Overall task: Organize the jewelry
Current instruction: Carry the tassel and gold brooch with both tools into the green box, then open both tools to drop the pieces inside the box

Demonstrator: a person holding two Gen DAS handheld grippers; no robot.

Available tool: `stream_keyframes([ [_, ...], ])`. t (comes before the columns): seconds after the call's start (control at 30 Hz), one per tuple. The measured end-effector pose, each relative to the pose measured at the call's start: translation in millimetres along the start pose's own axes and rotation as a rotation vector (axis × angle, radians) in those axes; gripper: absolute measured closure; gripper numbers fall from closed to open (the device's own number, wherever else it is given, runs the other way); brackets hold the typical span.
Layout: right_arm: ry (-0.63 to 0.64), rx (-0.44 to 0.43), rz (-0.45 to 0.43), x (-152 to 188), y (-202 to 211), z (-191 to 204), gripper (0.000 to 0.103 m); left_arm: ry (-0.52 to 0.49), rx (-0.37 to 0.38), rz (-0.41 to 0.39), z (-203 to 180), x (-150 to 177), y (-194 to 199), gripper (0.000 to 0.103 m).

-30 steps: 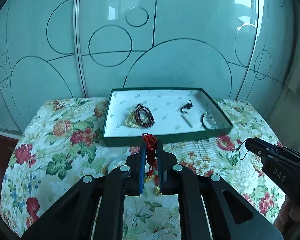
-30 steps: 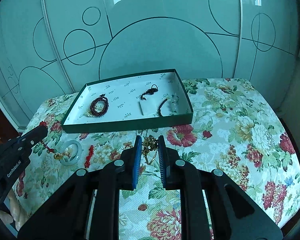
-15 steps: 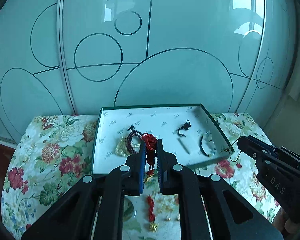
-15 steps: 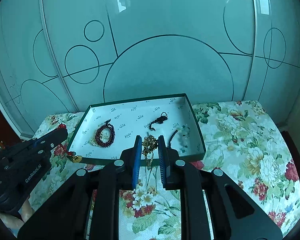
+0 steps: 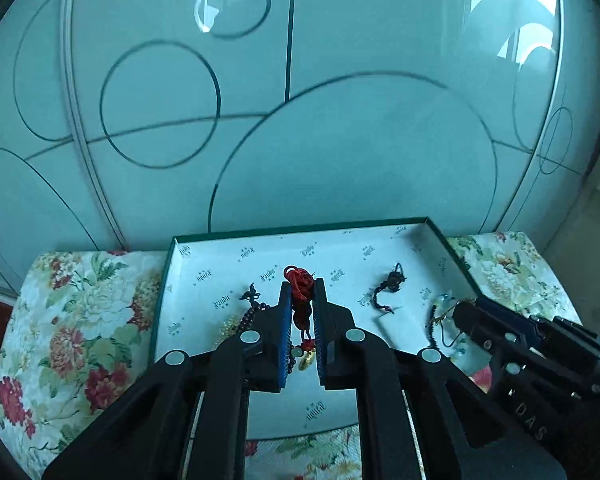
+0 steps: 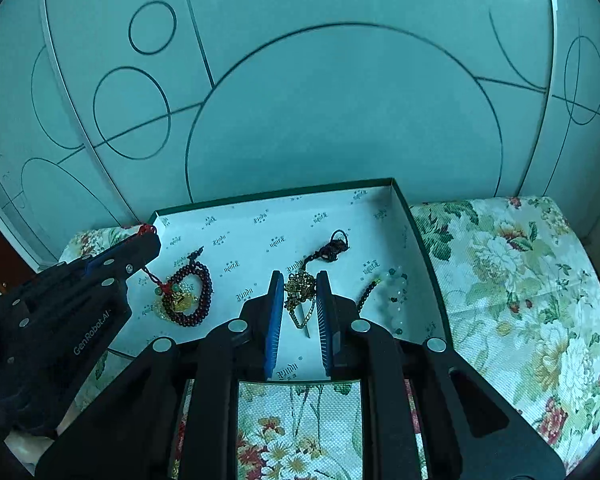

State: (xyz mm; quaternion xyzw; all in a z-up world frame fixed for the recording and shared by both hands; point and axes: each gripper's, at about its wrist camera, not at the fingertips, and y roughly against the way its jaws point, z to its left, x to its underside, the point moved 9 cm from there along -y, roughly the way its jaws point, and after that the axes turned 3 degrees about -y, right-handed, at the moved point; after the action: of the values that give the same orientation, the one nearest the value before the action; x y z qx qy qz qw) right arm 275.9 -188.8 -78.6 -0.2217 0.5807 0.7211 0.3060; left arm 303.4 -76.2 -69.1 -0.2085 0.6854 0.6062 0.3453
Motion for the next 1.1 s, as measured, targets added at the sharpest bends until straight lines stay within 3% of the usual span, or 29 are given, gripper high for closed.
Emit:
stream_keyframes([
  [0.23,-0.010,0.032,0.085,15.5,-51.9,-7.0,0.086,-0.007,-0.032,0.089,8.4,19.9,-51.9,0.093],
  [0.53,-0.034,0.040,0.098,14.4,-74.7,-11.3,0.082,0.025,-0.025,0.141,18.6,33.5,-75.1,0.090],
  [0.6,-0.037,0.040,0.090,13.1,-73.7,-11.3,0.070,0.037,-0.023,0.140,20.1,33.7,-74.3,0.067],
  [0.7,-0.034,0.038,0.077,10.2,-66.2,-10.5,0.069,0.066,-0.007,0.128,21.9,31.1,-66.6,0.048],
  [0.93,-0.025,0.035,0.026,9.8,-22.4,-7.6,0.069,0.100,-0.004,0.094,35.3,25.1,-18.1,0.044],
  [1.1,-0.029,0.028,0.037,35.2,5.6,-9.2,0.069,0.118,-0.044,0.093,55.7,45.4,18.7,0.039],
])
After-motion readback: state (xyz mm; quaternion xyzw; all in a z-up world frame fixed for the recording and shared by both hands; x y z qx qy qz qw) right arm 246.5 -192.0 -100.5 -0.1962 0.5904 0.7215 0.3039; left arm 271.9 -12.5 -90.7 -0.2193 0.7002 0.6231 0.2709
